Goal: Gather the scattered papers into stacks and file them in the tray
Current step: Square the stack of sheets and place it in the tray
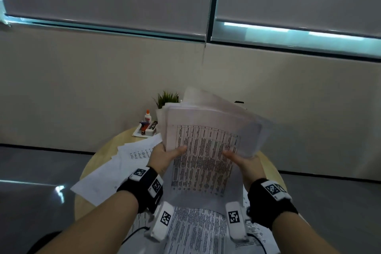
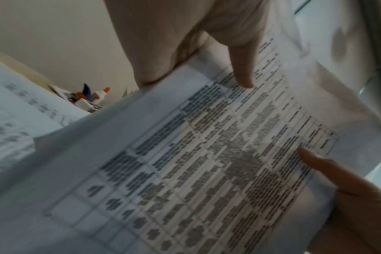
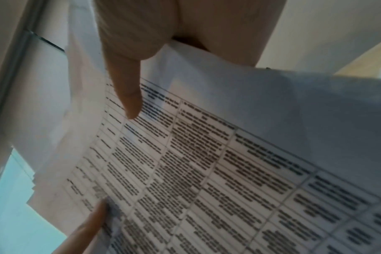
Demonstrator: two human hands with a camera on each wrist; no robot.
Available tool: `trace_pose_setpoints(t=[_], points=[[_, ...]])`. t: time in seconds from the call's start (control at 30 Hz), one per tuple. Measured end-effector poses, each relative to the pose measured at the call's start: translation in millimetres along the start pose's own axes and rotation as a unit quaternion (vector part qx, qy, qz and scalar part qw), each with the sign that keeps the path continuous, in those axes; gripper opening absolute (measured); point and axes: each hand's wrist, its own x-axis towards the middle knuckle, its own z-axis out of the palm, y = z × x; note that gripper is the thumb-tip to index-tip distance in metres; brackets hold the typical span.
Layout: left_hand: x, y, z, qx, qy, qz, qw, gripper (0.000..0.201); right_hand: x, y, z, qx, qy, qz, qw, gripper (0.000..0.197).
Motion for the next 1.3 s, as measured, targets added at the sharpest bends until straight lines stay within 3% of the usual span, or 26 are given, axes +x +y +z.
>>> trace_pose_setpoints(t=[0.07,0.13,0.2,0.37,0.53,0.6,0.7,0.87,0.97,1.03,1.07,1.13,1.17,1.23,1.3], points=[[-1,7,7,-0.013,0.014,0.02,1.0,0.039,3,-6,3,0.004,0.003,-0.003,1.0,0.06],[0,13,7,-0.018,0.022,0.04,0.999,0.032,6,-15,1,-0.002,-0.002,-0.015,1.0,0.047],[1,15,1,-0.03,0.026,0.055,0.998,0.038,6,-22,-2,-0.012,-0.02,-0.029,0.999,0.048],[-2,28,-1,-0.057,0.038,0.091,0.993,0.054,7,-25,-5,-0.021,-0.042,-0.034,0.998,0.073],[3,67,5,-0.038,0.031,0.19,0.981,0.032,7,-23,-4,-0.008,-0.046,-0.025,0.999,0.094],[2,81,9,-0.028,0.021,0.224,0.974,0.014,6,-24,-4,-0.004,-0.043,-0.029,0.999,0.096],[4,88,15,-0.041,0.035,0.249,0.967,0.009,5,-25,-3,-0.002,-0.046,-0.027,0.999,0.098],[10,84,12,-0.136,0.075,0.197,0.968,0.019,4,-26,-1,0.004,-0.047,-0.025,0.999,0.086],[14,79,3,-0.191,0.082,0.159,0.965,0.009,4,-24,1,0.009,-0.052,-0.023,0.998,0.083],[13,75,-3,-0.213,0.038,0.148,0.965,0.014,7,-23,0,0.015,-0.051,-0.021,0.998,0.083],[12,71,-6,-0.214,-0.002,0.142,0.966,0.028,7,-23,0,0.02,-0.048,-0.019,0.998,0.082],[8,57,-13,-0.159,-0.066,0.12,0.978,0.062,8,-24,-2,0.032,-0.04,-0.016,0.999,0.08],[6,47,-15,-0.104,-0.081,0.099,0.986,0.07,9,-24,-3,0.032,-0.035,-0.016,0.999,0.08],[1,27,-13,0.004,-0.073,0.056,0.996,0.053,10,-25,-1,0.033,-0.031,-0.02,0.999,0.074],[0,10,-9,0.035,-0.032,0.022,0.999,0.035,11,-25,2,0.028,-0.027,-0.025,0.999,0.068]])
